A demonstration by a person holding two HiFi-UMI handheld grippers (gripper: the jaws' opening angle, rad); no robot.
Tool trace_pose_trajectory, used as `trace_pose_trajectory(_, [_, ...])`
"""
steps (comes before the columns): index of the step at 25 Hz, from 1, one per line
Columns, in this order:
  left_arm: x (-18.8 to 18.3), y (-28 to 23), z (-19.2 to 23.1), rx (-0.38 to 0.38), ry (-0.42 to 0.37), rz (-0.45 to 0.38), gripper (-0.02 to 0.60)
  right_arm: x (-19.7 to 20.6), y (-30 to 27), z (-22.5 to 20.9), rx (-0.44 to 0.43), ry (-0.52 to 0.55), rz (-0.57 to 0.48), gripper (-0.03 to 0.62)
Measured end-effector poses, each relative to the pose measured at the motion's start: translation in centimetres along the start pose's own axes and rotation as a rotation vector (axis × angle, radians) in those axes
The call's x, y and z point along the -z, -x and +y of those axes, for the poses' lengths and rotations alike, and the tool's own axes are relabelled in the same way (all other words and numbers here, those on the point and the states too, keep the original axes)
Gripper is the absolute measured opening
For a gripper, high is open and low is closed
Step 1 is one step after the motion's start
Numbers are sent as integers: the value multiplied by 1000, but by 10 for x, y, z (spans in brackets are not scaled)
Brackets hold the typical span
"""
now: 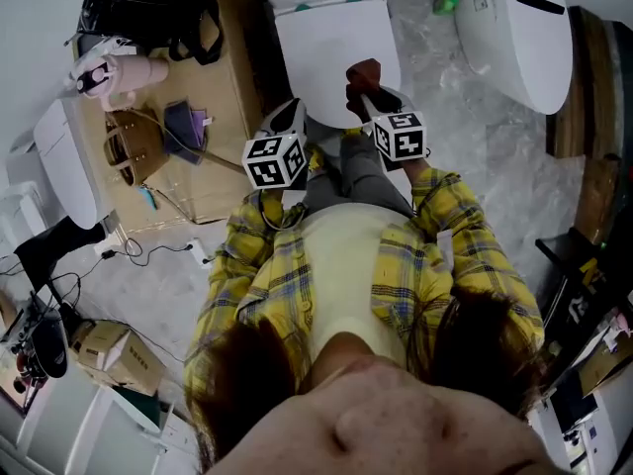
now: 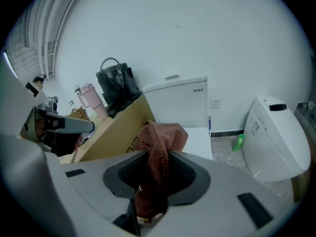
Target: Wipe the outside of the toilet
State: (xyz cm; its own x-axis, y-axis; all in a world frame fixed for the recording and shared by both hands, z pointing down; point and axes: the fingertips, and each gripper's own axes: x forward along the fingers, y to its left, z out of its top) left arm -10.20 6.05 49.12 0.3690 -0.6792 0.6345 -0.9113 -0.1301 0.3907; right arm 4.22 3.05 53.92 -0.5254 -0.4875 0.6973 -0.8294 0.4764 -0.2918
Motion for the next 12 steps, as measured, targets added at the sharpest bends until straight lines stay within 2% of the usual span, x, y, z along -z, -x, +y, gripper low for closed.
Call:
trace_pose_trajectory(6, [-11,22,-11,18,-28,-38,3,-28,28,23,-21,3,-78,127])
trace_pose_trajectory(12, [-26,44,-18,17,-11,-99,3,-55,61,46,-35,17,-161,127])
